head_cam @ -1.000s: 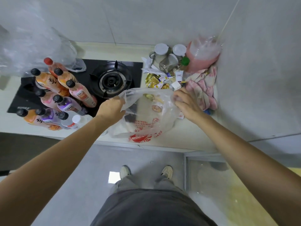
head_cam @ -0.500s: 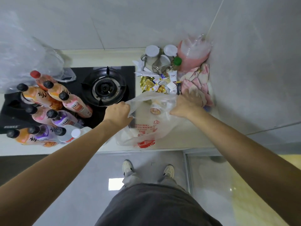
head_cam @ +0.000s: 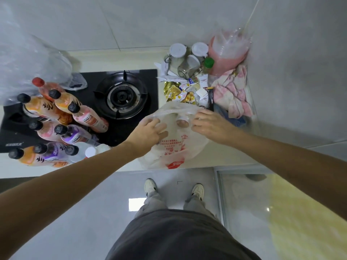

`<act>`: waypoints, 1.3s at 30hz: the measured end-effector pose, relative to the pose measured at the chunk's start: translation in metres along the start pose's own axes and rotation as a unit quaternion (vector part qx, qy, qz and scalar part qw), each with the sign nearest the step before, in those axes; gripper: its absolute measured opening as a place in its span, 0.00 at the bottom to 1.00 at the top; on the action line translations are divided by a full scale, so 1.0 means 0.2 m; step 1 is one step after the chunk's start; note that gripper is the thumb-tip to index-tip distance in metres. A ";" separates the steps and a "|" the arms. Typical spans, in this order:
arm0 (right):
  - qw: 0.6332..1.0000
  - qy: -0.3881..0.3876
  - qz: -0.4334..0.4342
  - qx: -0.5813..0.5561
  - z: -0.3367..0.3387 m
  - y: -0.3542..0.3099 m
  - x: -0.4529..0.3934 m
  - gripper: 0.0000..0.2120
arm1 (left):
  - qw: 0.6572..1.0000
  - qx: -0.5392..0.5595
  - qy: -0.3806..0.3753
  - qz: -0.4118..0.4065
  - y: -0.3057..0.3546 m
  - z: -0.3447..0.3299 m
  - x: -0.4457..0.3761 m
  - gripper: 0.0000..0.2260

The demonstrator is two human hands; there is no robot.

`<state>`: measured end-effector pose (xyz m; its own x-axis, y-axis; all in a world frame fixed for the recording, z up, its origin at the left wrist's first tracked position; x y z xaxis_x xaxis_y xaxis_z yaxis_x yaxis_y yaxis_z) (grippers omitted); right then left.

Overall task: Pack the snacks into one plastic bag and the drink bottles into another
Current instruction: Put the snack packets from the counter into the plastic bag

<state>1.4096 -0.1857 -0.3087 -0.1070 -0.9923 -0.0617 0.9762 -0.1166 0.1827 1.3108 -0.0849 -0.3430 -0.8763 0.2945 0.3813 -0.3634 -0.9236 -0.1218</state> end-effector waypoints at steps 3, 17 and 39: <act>0.973 -0.140 -0.179 0.041 -0.14 0.18 -0.03 0.12 | 0.994 0.014 -0.103 0.044 -0.06 -0.14 0.05 0.19; 0.929 -0.268 -0.234 0.101 -0.33 0.16 0.03 0.47 | 0.986 -0.011 -0.081 0.149 -0.20 -0.15 0.07 0.42; 0.975 -0.053 -0.213 -0.027 -0.34 0.22 0.13 0.23 | 0.981 0.007 -0.106 0.161 -0.28 -0.26 0.10 0.30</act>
<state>1.4619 -0.2139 -0.3693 -0.5204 -0.8538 -0.0178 0.8477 -0.5190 0.1098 1.2978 -0.0148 -0.3755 -0.8585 -0.0705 0.5079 -0.0718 -0.9642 -0.2553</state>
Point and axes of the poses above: each hand's wrist, its own x-axis away from the middle knuckle, its own z-axis out of the back of the hand, y = z × x, the point moved 10 cm from there along -x, towards the middle knuckle, and after that the axes turned 12 degrees about -z, right-handed, at the moved point
